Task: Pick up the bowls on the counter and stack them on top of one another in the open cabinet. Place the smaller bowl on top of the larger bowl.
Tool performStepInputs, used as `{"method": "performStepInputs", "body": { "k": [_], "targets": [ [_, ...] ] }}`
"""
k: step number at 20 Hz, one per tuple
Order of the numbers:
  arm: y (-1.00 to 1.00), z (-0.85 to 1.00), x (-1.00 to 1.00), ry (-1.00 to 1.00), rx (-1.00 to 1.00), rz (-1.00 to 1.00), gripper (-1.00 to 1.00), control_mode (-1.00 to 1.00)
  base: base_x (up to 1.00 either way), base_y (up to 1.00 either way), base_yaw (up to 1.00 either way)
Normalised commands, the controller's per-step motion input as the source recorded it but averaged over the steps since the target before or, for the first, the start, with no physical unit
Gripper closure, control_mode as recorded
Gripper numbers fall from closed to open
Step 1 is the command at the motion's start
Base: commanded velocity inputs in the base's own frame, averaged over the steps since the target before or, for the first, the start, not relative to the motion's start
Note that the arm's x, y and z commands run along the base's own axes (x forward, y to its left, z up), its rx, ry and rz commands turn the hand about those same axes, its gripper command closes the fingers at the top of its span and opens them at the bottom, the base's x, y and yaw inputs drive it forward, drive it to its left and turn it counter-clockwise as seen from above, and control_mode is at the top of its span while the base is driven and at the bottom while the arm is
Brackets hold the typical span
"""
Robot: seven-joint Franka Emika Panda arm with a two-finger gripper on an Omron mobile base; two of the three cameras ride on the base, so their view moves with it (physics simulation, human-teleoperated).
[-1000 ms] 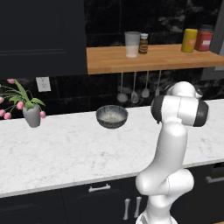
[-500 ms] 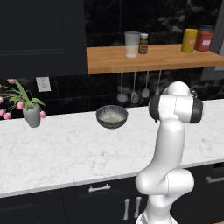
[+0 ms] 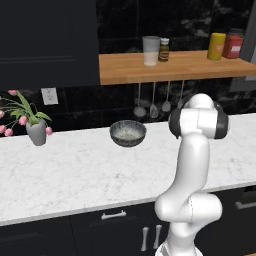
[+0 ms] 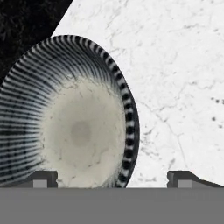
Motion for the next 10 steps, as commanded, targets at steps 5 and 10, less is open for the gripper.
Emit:
{"method": "performStepInputs", "body": {
  "k": [5, 10],
  "targets": [
    [-0.05, -0.15, 0.21, 0.04, 0.0, -0.01, -1.0, -1.0, 0.0, 0.0, 0.0],
    [-0.04, -0.03, 0.08, 0.0, 0.0, 0.0, 1.0, -1.0, 0.0, 0.0, 0.0]
  ]
}}
